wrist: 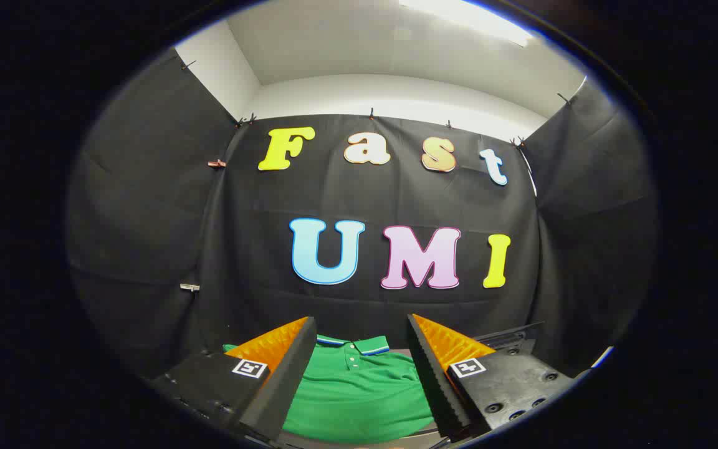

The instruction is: Put the clothes into the washing machine and then close the washing machine lid.

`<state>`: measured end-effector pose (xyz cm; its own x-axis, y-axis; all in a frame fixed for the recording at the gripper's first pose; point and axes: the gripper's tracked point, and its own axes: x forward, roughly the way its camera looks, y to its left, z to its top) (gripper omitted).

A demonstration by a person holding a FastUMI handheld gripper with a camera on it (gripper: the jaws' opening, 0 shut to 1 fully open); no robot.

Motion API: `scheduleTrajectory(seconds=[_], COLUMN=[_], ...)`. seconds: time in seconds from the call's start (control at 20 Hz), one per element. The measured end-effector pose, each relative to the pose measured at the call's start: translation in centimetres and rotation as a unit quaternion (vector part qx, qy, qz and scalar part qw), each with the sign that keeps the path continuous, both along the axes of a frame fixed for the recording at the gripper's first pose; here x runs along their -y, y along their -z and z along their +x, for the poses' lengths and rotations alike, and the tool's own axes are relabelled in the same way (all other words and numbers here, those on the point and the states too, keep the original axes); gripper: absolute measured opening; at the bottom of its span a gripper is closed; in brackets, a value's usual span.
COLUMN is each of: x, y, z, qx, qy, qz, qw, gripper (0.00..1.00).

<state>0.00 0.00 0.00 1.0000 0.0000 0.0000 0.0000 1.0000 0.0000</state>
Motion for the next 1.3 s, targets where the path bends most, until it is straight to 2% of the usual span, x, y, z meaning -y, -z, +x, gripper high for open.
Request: scheduleTrajectory(seconds=[1.3], x=[-0.2], y=[3.6], z=[1.4], qx=[-0.082], qy=[-0.001], qz=[-0.003], qw=[0.997], gripper=[0.91])
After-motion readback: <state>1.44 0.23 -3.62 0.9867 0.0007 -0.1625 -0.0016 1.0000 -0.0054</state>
